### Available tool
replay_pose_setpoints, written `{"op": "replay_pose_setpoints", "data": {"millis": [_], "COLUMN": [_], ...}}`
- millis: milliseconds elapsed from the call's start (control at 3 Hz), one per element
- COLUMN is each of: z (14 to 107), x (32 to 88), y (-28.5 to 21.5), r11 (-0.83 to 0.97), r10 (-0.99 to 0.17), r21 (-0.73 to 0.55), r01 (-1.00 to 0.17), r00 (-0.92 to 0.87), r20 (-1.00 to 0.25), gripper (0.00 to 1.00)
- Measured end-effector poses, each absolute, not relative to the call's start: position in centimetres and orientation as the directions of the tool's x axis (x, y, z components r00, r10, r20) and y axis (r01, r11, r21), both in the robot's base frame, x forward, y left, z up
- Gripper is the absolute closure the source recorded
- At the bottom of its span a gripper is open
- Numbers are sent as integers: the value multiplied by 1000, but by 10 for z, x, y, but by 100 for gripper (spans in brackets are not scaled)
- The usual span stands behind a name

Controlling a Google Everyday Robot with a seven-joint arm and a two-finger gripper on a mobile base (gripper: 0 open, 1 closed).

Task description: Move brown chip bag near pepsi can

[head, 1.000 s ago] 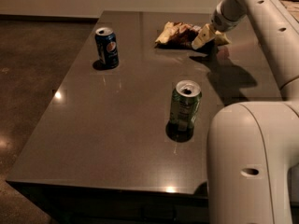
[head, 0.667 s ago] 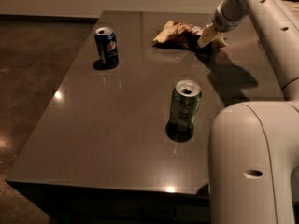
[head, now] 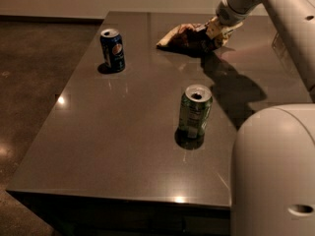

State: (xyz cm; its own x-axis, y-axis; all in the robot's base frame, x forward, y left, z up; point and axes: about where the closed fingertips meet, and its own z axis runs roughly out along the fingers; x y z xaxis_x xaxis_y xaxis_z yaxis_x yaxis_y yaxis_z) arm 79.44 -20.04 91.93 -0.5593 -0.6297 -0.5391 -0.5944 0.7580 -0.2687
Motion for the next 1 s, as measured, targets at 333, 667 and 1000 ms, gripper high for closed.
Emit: {"op": "replay_pose_setpoints", "data": {"millis": [333,667,1000], "z": [941,947,946], "x": [763,730,705], "y": [-159,-115,-72], "r11": [703,657,603], "r10": [-672,-690,-710], "r21": [-266,-229,-193], "r01": [-659,-718,-774], "r00": [-493,-451,-410], "r20": [-553,-566,-572], "gripper": [100,100,100]}}
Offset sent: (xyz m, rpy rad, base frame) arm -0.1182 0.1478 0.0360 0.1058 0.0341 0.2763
